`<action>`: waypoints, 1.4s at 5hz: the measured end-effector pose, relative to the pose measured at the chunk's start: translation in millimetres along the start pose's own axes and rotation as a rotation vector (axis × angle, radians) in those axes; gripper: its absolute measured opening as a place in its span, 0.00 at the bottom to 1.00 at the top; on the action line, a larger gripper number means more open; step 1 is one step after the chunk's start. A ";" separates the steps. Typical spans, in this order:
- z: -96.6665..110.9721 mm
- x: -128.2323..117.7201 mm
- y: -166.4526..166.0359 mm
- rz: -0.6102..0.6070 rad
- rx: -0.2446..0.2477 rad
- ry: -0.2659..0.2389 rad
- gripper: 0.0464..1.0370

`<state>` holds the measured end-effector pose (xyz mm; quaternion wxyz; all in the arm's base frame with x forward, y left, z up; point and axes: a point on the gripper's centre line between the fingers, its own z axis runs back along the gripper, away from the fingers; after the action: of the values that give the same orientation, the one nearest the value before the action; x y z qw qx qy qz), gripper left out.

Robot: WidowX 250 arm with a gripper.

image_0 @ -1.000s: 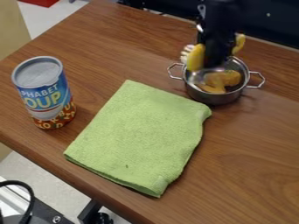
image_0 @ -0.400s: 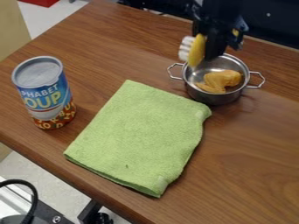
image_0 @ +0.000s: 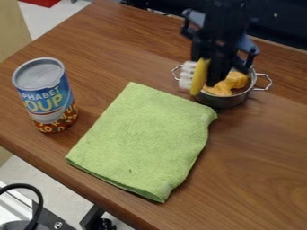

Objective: Moved the yellow brush from the silver pot to the right side of the mint green cloth .

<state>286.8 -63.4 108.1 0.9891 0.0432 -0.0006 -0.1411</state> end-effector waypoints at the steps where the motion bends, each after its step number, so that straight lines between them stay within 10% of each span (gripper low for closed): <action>1: -1.0 -15.0 -15.8 0.006 -0.008 -0.013 0.24; 7: -58.9 -37.8 -69.0 0.310 -0.025 -0.004 0.24</action>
<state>232.1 -113.8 43.9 0.9994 0.0299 -0.0077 0.0130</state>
